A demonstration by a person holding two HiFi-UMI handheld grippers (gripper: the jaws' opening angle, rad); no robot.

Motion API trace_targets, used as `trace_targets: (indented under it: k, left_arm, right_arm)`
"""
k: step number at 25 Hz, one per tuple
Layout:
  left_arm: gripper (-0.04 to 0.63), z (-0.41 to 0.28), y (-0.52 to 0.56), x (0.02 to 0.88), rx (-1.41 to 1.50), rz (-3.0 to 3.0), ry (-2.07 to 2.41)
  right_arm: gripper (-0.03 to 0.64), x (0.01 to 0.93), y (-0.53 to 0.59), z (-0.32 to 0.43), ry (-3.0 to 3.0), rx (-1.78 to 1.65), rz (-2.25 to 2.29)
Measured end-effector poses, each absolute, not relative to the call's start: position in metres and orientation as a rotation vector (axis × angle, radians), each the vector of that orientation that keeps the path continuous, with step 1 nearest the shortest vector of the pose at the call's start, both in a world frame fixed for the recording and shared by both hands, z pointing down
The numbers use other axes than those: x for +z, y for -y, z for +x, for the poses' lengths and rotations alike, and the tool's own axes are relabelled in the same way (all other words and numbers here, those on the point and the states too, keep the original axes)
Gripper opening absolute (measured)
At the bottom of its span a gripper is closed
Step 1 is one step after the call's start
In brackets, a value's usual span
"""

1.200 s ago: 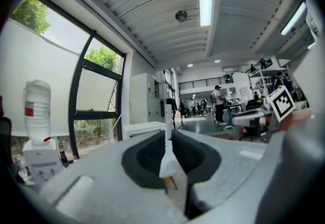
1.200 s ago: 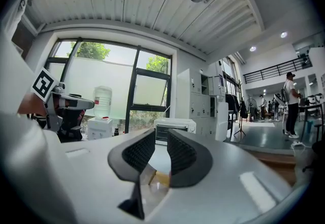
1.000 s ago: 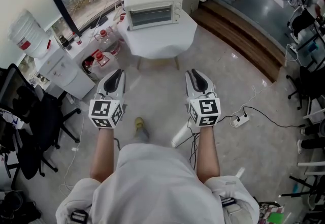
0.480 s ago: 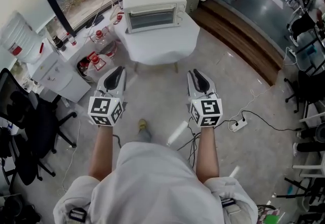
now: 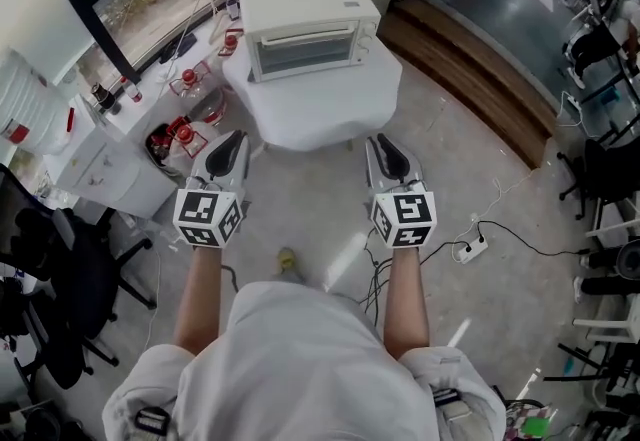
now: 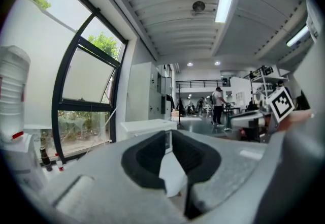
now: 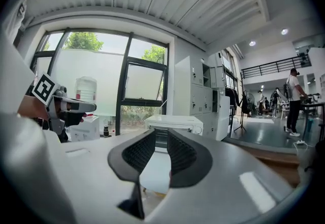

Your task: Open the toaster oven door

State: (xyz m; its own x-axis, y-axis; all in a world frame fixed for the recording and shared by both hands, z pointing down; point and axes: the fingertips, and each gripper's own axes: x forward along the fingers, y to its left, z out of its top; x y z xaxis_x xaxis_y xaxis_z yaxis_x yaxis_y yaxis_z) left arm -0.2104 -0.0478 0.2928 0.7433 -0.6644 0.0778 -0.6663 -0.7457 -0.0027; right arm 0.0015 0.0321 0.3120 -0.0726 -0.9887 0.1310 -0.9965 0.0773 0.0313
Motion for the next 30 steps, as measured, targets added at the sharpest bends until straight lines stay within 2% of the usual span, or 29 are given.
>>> trace_targets:
  k: [11,30]
  left_arm:
    - [0.04,-0.221,0.121,0.297,0.085,2.92,1.054]
    - [0.04,-0.159,0.186,0.304,0.092,2.917,0.978]
  right_arm:
    - [0.06,0.317,0.025,-0.005,2.158,0.095,2.088]
    - [0.06,0.316,0.093,0.043,2.139,0.094,2.074]
